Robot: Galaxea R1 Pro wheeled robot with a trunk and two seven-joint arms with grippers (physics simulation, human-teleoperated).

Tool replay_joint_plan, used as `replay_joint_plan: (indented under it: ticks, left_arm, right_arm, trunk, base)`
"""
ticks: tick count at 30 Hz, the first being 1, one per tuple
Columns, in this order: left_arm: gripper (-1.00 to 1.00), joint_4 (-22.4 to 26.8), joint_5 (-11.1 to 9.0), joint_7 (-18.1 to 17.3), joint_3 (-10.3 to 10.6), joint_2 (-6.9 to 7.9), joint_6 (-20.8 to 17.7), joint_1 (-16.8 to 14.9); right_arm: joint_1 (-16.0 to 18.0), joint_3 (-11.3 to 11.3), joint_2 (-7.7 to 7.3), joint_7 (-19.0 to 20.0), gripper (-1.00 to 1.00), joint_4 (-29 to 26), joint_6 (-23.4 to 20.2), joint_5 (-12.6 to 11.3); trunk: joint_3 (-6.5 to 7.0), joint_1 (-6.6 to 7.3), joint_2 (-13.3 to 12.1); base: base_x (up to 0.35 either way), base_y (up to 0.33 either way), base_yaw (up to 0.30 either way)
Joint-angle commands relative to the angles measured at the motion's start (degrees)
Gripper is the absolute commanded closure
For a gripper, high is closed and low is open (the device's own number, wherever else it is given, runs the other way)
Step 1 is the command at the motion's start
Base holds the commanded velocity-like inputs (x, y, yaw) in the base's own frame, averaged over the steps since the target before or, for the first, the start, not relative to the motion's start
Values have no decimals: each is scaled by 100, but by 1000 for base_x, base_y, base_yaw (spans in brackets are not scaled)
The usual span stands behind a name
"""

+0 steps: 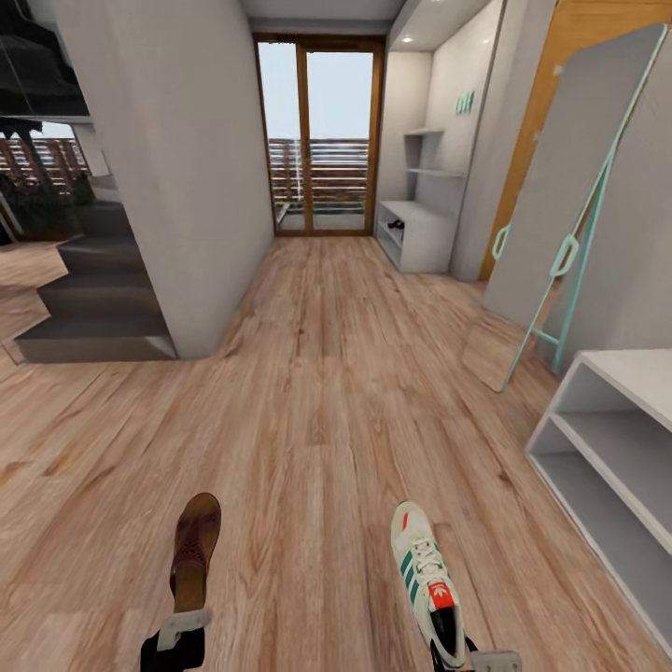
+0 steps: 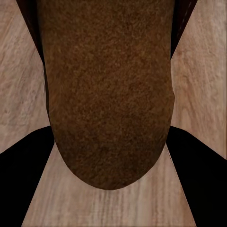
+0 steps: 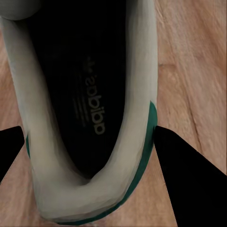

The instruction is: Pick up the two gym shoes and the two sandals from the corridor floor and place them onto the hallstand (shoe rack) in the corridor, making sure they are on the rack and not on the floor. Arrange them so the two gym shoes are next to each other and the two sandals are next to each other.

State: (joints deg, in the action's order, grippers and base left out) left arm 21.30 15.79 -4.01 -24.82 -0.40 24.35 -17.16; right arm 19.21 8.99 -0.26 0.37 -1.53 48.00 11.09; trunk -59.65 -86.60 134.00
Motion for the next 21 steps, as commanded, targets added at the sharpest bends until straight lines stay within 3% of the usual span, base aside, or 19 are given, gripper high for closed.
replay_joint_plan:
  ticks: [1,12,21]
  left_arm:
    - [100,0,29,-44,-49,-4,17,-3]
    - [100,-3,29,-47,-49,-4,17,1]
    - [100,-9,29,-47,-49,-4,17,2]
  right_arm:
    - [3,50,-1,7,100,3,16,51]
    - [3,39,-5,16,100,-86,38,52]
    - [4,57,-26,24,100,-886,33,29]
  trunk:
    - [-5,-2,2]
    - [-5,-2,2]
    - [-5,-2,2]
  base:
    - [339,0,0]
    - [339,0,0]
    - [339,0,0]
